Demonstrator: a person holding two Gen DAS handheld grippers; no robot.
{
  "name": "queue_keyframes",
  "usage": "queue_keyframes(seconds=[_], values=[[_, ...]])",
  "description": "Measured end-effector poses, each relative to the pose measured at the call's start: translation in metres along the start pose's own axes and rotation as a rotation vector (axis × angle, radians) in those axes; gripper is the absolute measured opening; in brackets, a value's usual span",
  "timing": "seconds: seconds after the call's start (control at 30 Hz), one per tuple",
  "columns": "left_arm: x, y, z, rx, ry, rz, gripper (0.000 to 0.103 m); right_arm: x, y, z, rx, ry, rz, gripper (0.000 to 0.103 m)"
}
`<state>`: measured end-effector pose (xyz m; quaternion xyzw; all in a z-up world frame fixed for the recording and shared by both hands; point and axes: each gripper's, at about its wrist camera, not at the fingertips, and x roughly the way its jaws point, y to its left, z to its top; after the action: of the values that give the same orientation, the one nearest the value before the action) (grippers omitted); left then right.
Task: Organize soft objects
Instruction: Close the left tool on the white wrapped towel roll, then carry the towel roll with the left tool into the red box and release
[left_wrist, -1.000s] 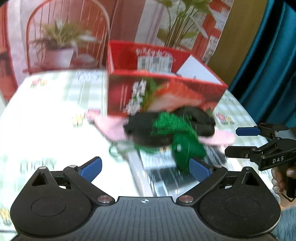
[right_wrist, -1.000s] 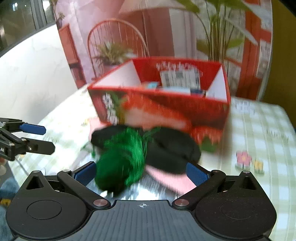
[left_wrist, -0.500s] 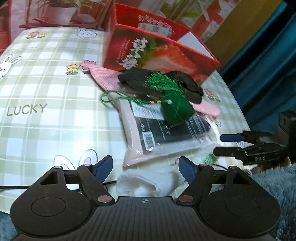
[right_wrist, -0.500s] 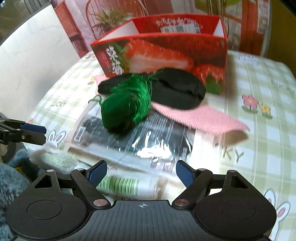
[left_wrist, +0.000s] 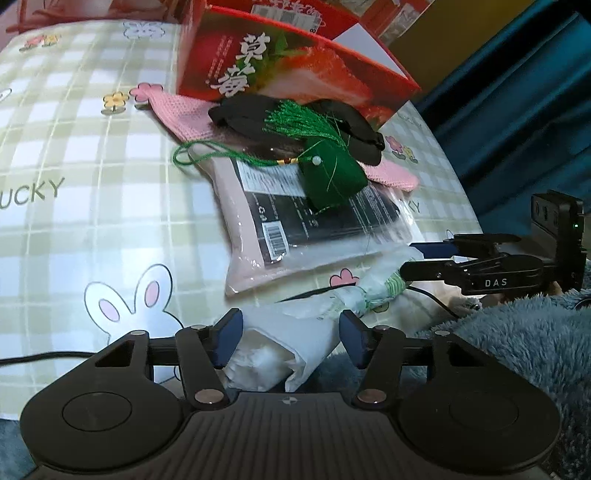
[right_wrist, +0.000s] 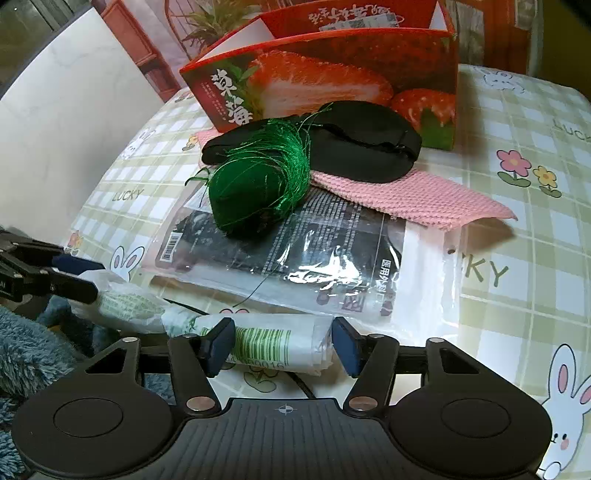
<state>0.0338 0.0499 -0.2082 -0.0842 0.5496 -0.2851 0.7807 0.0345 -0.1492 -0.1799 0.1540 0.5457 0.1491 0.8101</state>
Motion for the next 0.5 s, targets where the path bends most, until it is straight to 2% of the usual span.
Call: queue_keyframes(seconds=[0.07, 0.13, 0.2, 0.23, 0.37, 0.5], values=[[0.002, 0.002, -0.001, -0.021, 0.001, -0.012, 0.058, 0.0, 0.0, 0.0, 0.003, 0.003, 0.001, 0.049], [0.005, 0.004, -0.002, -0.039, -0.001, -0.013, 0.051, 0.001, -0.001, 0.0, 0.009, 0.003, 0.002, 0.046], [0.005, 0.005, -0.001, -0.052, -0.019, -0.015, 0.038, 0.0, -0.001, 0.0, 0.012, -0.003, 0.0, 0.032], [0.003, 0.005, 0.0, -0.054, -0.032, -0.022, 0.037, -0.001, -0.001, 0.001, 0.012, -0.009, -0.003, 0.03], [-0.001, 0.006, 0.004, -0.063, -0.077, -0.032, 0.03, -0.006, -0.002, 0.003, 0.016, -0.042, 0.019, 0.009], [-0.011, 0.007, 0.011, -0.072, -0.139, -0.037, 0.026, -0.015, -0.005, 0.007, 0.022, -0.095, 0.016, 0.008]])
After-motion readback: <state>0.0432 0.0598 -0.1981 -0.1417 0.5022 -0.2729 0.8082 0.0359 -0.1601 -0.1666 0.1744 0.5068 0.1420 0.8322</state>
